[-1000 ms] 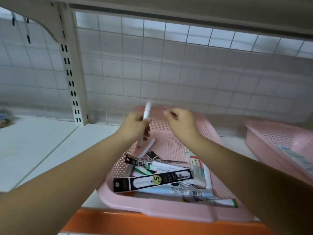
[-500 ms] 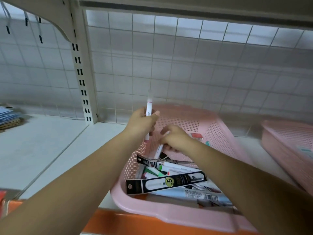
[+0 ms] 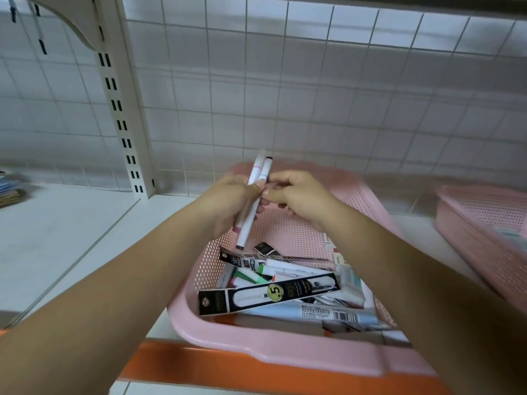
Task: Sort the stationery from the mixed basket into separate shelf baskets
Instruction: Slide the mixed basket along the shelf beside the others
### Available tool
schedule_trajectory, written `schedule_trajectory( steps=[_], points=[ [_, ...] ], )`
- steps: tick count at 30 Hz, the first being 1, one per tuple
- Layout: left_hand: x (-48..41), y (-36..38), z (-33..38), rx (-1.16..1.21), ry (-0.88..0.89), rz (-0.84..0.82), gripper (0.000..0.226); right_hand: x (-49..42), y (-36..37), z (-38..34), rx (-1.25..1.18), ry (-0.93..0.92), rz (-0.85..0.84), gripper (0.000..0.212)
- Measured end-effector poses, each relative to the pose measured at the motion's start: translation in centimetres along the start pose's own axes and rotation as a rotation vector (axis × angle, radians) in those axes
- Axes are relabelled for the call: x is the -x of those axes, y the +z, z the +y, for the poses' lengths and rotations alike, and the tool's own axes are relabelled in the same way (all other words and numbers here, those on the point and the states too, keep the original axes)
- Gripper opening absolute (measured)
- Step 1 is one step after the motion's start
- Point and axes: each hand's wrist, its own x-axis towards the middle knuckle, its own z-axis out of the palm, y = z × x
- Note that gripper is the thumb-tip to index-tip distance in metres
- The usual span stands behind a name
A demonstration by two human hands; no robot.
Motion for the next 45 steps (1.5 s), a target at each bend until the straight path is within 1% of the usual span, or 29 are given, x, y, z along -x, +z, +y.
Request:
schedule_trajectory(
  steps=[2, 3, 4, 5, 6, 9, 10, 11, 13, 16, 19, 22, 24, 26, 29, 31, 33, 35, 37, 39, 41, 43, 45],
  points=[
    [-0.1, 0.1, -0.2, -0.032, 0.008, 0.020, 0.020, 0.0, -0.2, 0.0, 0.140, -0.043, -0.020, 0.023],
    [-0.1, 0.1, -0.3, -0.040, 0.007, 0.027, 0.017, 0.0, -0.4, -0.1, 0.190, -0.042, -0.036, 0.017],
    [-0.1, 0.1, -0.3, -0.031, 0.008, 0.040, 0.013, 0.2, -0.8, -0.3, 0.235, -0.013, -0.065, 0.012],
    [-0.1, 0.1, -0.2, -0.001, 0.014, 0.056, 0.010, 0.4, -1.3, -0.4, 0.290, 0.044, -0.118, 0.012],
    [0.0, 0.1, -0.1, 0.047, 0.023, 0.067, 0.008, 0.6, -1.9, -0.6, 0.361, 0.124, -0.203, 0.014],
    [0.3, 0.0, 0.2, 0.149, 0.045, 0.070, 0.006, 1.1, -2.5, -0.4, 0.640, 0.412, -0.577, 0.010],
    [0.3, -0.1, 0.2, 0.150, 0.048, 0.066, 0.006, 1.1, -2.3, -0.1, 0.728, 0.472, -0.643, 0.008],
    [0.3, -0.1, 0.2, 0.146, 0.050, 0.063, 0.006, 1.1, -2.0, 0.2, 0.799, 0.499, -0.660, 0.008],
    [0.3, -0.2, 0.2, 0.142, 0.056, 0.062, 0.009, 0.9, -1.5, 0.5, 0.864, 0.505, -0.645, 0.014],
    [0.2, -0.2, 0.1, 0.161, 0.072, 0.057, 0.015, 1.2, -1.0, 0.2, 0.858, 0.428, -0.647, 0.019],
    [0.2, -0.2, 0.1, 0.164, 0.076, 0.049, 0.014, 1.5, -0.5, 0.3, 0.823, 0.325, -0.594, 0.022],
    [0.2, -0.2, 0.1, 0.161, 0.070, 0.047, 0.014, 1.6, 0.0, 0.4, 0.843, 0.316, -0.584, 0.033],
    [0.3, -0.2, 0.1, 0.158, 0.067, 0.045, 0.013, 1.6, -0.2, 0.3, 0.861, 0.300, -0.595, 0.035],
    [0.4, -0.2, 0.2, 0.167, 0.062, 0.038, 0.013, 1.6, -0.4, 0.2, 0.935, 0.274, -0.617, 0.036],
    [0.6, -0.4, 0.3, 0.192, 0.067, -0.010, 0.009, 1.7, -0.3, 0.1, 1.047, 0.361, -0.673, 0.037],
    [0.8, -0.5, 0.3, 0.201, 0.084, -0.049, 0.014, 1.6, -0.3, 0.2, 1.084, 0.413, -0.709, 0.036],
    [0.8, -0.5, 0.3, 0.182, 0.099, -0.072, 0.019, 1.5, -0.7, 0.2, 1.041, 0.420, -0.712, 0.031],
    [0.9, -0.6, 0.3, 0.155, 0.109, -0.079, 0.020, 1.4, -1.1, 0.4, 0.981, 0.379, -0.690, 0.024],
    [0.8, -0.7, 0.3, 0.156, 0.112, -0.073, 0.018, 1.2, -1.8, 0.8, 0.832, 0.327, -0.584, 0.014],
    [0.8, -0.8, 0.3, 0.197, 0.106, -0.056, 0.017, 0.8, -2.4, 1.0, 0.605, 0.218, -0.392, 0.002],
    [0.5, -0.9, 0.3, 0.250, 0.105, -0.035, 0.015, 0.5, -2.8, 0.8, 0.291, 0.109, -0.195, 0.005],
    [0.3, -0.9, 0.2, 0.255, 0.104, -0.011, 0.014, 0.4, -2.6, 0.3, -0.016, 0.040, -0.107, 0.007],
    [0.2, -0.9, 0.1, 0.236, 0.101, -0.007, 0.016, 0.4, -2.0, 0.0, -0.179, -0.015, -0.063, 0.010]
  ],
)
